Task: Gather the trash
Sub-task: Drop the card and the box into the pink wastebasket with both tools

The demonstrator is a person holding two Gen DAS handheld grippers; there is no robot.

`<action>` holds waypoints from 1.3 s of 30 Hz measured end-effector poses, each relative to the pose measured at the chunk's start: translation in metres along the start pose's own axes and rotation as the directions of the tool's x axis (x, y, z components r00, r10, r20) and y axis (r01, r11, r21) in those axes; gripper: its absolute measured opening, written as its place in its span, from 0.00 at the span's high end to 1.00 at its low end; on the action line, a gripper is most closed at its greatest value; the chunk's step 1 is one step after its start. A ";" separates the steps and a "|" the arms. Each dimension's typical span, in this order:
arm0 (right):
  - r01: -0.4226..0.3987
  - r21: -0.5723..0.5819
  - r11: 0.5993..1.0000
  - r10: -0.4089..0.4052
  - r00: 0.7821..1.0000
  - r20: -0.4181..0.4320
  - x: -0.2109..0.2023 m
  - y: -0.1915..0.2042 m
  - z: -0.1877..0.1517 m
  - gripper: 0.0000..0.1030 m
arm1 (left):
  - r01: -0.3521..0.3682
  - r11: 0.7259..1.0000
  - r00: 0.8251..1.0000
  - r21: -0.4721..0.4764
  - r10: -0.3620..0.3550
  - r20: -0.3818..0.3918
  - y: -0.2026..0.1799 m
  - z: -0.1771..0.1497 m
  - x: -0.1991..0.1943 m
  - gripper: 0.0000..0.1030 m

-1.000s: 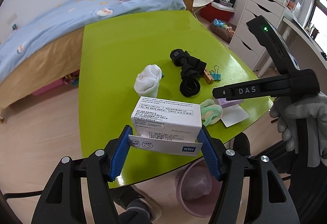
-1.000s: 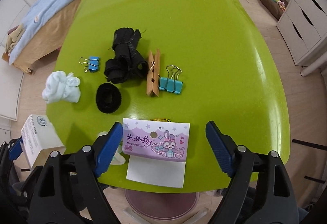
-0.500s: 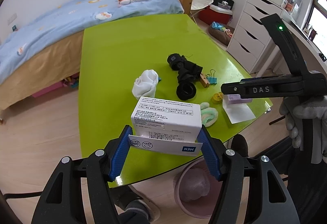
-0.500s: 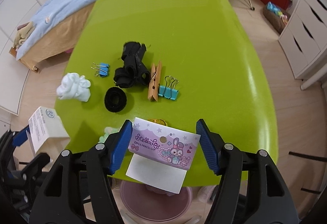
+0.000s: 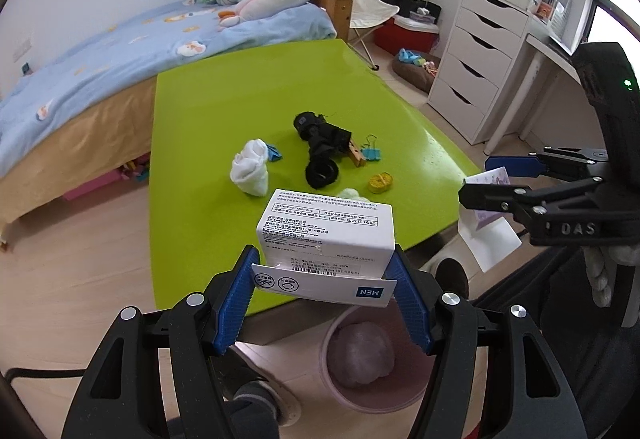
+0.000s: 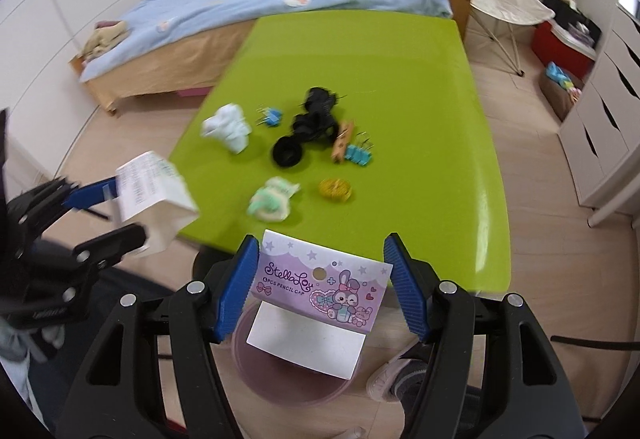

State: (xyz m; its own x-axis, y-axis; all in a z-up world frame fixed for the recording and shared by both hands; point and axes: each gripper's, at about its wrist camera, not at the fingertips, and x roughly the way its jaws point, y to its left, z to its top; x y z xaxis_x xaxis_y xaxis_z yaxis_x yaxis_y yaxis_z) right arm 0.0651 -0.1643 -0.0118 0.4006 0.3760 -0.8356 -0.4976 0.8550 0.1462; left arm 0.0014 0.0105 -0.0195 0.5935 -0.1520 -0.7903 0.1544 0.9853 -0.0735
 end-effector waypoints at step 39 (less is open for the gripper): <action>-0.020 -0.019 1.000 0.021 0.999 0.037 -0.046 -0.009 -0.058 0.06 | 0.131 0.986 0.989 0.098 -0.124 -0.077 -0.055 -0.040 -0.012 0.23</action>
State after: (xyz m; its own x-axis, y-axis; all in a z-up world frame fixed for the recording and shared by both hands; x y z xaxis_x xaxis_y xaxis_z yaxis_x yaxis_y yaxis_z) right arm 0.0064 -0.2104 -0.0055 0.4186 0.4069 -0.8119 -0.5202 0.8402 0.1530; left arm -0.0455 -0.0389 -0.0304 0.5070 -0.2664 -0.8197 0.3077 0.9443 -0.1165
